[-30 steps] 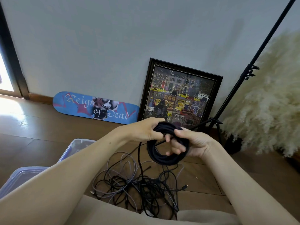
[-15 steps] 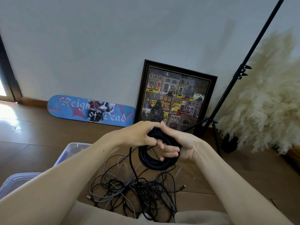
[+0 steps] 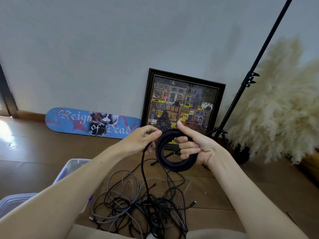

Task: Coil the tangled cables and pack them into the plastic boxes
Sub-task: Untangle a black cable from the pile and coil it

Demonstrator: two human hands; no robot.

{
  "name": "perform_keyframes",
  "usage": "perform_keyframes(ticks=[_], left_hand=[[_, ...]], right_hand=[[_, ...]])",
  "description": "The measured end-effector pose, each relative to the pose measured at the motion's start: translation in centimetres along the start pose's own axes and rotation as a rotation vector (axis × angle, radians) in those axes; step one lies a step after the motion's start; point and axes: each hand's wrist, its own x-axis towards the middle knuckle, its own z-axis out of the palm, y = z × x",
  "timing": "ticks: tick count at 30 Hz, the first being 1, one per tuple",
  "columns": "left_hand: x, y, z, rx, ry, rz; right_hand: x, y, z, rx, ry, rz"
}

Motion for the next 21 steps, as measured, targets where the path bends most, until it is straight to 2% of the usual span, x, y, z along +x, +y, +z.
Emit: perform_keyframes(ticks=[4, 8, 11, 14, 16, 21], left_hand=[[0.4, -0.6, 0.4, 0.021, 0.032, -0.100], [0.4, -0.8, 2.4, -0.062, 0.102, -0.200], [0.5, -1.2, 3.9, -0.168, 0.065, -0.263], [0.6, -1.1, 5.1, -0.399, 0.016, -0.326], [0.6, -0.9, 5.3, -0.467, -0.008, -0.336], [0.6, -1.1, 4.3, -0.277, -0.097, -0.299]], right_hand=[[0.0, 0.1, -0.8, 0.276, 0.018, -0.113], [0.5, 0.3, -0.5, 0.534, 0.001, -0.225], [0.9, 0.0, 0.1, 0.740, 0.020, -0.341], [1.0, -0.1, 0.3, 0.778, 0.061, -0.488], [1.0, -0.2, 0.2, 0.767, 0.050, -0.571], [0.6, -0.8, -0.2, 0.675, 0.001, -0.672]])
